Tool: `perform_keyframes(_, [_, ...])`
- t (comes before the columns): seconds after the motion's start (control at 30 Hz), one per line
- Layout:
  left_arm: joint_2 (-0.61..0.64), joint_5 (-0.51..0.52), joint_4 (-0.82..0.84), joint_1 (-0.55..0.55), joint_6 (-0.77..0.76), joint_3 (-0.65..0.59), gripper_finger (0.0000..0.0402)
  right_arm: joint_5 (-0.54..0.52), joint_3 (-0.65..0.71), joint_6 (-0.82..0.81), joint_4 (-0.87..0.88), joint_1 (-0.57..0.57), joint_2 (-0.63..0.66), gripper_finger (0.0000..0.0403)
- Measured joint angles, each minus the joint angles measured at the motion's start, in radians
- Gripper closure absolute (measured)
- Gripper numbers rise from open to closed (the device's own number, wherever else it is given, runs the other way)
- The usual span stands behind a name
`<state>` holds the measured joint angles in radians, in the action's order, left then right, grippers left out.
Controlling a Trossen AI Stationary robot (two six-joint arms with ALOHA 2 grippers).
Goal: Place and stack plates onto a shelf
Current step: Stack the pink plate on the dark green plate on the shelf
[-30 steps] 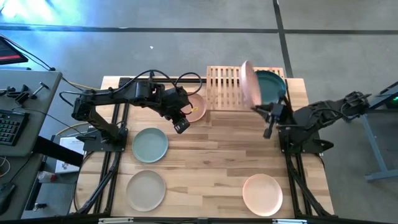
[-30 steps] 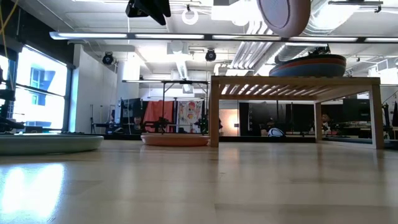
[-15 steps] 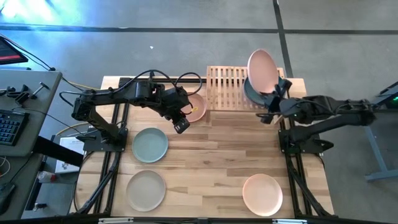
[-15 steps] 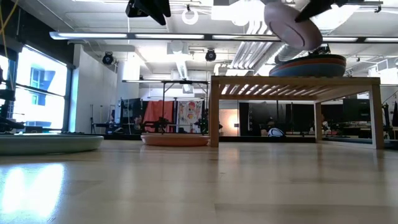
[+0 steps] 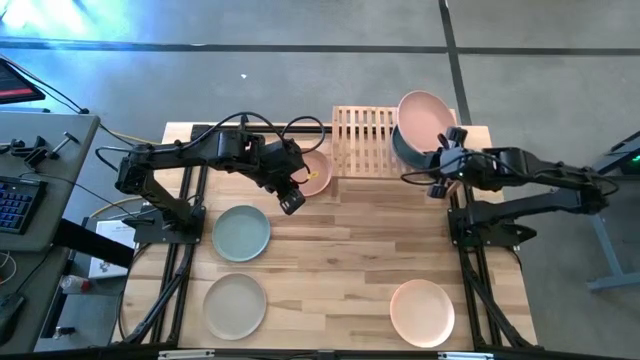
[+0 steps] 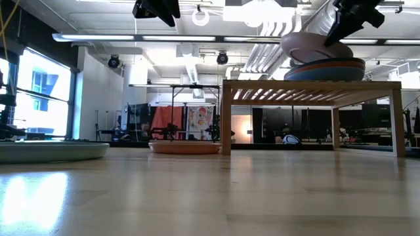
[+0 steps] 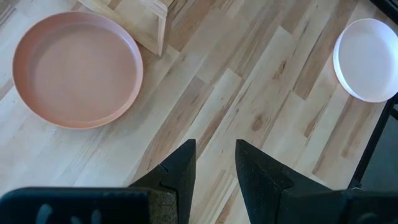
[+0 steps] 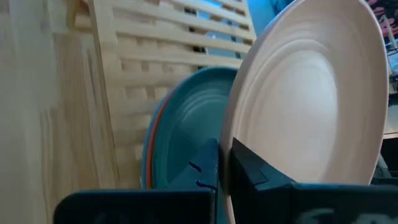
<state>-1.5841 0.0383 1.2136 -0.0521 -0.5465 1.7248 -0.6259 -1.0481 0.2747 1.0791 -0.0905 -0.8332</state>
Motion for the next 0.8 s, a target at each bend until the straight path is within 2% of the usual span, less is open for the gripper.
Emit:
perform_keyframes(0.37, [0.000, 0.004, -0.001, -0.001, 0.000, 0.000, 0.0300, 0.033, 0.000, 0.083, 0.041, -0.078, -0.078, 0.0403])
perform_keyframes(0.57, [0.000, 0.004, -0.001, -0.001, 0.000, 0.000, 0.0300, 0.032, 0.000, 0.093, 0.091, -0.083, -0.147, 0.0403])
perform_keyframes(0.8, [0.000, 0.004, -0.001, -0.001, 0.000, 0.000, 0.0300, 0.017, -0.008, 0.063, 0.130, -0.082, -0.167, 0.0403])
